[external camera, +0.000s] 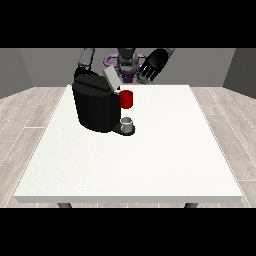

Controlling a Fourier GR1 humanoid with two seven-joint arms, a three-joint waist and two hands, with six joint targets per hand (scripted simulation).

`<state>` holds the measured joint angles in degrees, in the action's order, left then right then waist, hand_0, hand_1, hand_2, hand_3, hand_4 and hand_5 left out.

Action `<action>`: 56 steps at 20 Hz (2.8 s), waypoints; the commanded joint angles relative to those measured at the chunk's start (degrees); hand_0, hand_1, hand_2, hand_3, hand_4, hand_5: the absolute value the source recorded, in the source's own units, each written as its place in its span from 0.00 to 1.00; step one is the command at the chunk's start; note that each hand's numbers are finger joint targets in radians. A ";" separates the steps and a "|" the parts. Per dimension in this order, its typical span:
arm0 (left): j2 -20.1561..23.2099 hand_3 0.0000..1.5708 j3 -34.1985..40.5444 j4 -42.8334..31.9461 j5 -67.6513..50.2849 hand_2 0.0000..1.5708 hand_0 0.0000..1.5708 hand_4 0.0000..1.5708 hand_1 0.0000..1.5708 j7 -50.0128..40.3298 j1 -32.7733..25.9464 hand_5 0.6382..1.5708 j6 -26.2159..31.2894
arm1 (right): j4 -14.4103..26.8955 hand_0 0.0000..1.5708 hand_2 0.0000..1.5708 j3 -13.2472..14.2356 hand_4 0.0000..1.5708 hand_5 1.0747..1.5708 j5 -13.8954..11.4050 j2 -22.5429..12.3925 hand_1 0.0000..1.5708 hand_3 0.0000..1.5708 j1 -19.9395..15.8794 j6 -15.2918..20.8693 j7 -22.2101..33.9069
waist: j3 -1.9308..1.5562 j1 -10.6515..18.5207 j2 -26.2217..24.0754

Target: Insert the coffee pod into the coffee machine and close the lid

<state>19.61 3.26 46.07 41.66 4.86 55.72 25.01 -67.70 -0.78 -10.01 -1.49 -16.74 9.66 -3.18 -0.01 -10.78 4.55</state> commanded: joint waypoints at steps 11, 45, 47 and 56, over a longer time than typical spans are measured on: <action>6.51 0.79 5.44 -5.33 -0.74 0.82 0.78 0.30 0.78 -3.44 11.92 1.00 1.93 | -6.86 0.00 0.00 1.10 0.17 1.00 0.31 -1.67 0.00 0.00 -5.81 -0.28 4.06 | 0.01 -6.55 6.73; 7.11 0.77 5.24 -10.27 1.82 0.79 0.77 0.23 0.77 0.84 17.17 1.00 -1.92 | -6.48 0.00 0.00 2.56 0.00 1.00 0.26 -1.79 0.00 0.00 -9.47 1.07 3.06 | 0.00 -7.99 13.75; 5.72 0.76 4.48 -8.63 1.96 0.79 0.77 0.23 0.77 0.66 17.24 1.00 -2.08 | -3.10 0.00 0.00 6.62 0.00 1.00 2.73 -5.26 0.00 0.00 -10.29 -0.97 1.88 | -0.02 -6.32 13.89; 5.39 0.70 1.39 -9.01 6.51 0.78 0.77 0.00 0.77 0.11 18.17 1.00 -6.12 | -4.56 0.00 0.00 3.59 0.00 1.00 0.25 -2.76 0.00 0.00 -11.04 1.02 2.81 | -0.02 -7.40 14.38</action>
<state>25.97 6.42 36.88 46.06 6.47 73.08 20.02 -72.92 3.25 -9.24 -4.54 -27.23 10.43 0.54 -0.01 -18.14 18.73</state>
